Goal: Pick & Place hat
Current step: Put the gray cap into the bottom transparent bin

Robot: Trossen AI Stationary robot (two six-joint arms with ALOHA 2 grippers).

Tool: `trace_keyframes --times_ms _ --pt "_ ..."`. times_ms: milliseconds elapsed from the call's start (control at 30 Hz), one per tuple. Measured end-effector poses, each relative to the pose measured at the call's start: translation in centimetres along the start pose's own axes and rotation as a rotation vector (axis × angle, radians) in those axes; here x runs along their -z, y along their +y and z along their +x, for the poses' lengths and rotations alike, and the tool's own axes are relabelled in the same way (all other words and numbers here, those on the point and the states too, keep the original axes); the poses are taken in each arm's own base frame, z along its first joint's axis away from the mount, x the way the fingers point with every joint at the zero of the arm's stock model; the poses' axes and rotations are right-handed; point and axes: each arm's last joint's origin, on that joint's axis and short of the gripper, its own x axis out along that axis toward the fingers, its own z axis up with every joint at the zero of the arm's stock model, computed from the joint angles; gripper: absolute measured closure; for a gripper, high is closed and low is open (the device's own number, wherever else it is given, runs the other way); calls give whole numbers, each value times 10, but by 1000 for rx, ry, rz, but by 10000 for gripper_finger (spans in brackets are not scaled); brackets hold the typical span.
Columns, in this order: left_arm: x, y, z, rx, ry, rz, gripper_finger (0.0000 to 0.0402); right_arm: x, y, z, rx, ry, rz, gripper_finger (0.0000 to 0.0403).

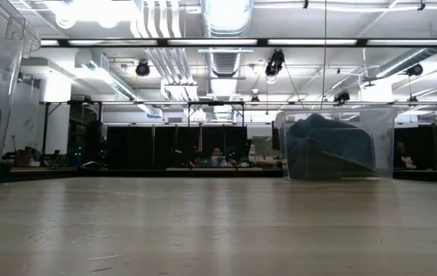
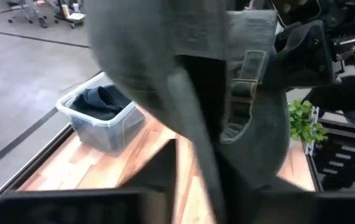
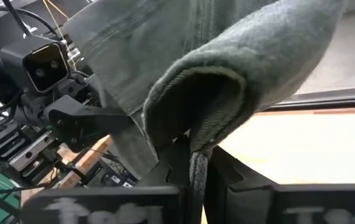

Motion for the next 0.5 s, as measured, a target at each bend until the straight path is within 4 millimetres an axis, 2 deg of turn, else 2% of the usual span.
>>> trace_keyframes --times_ms 67,100,300,500 --pt "0 0 0 14 7 22 364 0 0 0 0 1 -11 390" --pt "0 -1 0 20 7 26 381 0 0 0 -1 1 -14 390" --pt "1 0 0 28 19 35 395 2 1 0 -43 59 -76 381" --pt "4 5 -5 9 50 83 398 6 2 0 -119 165 -113 322"
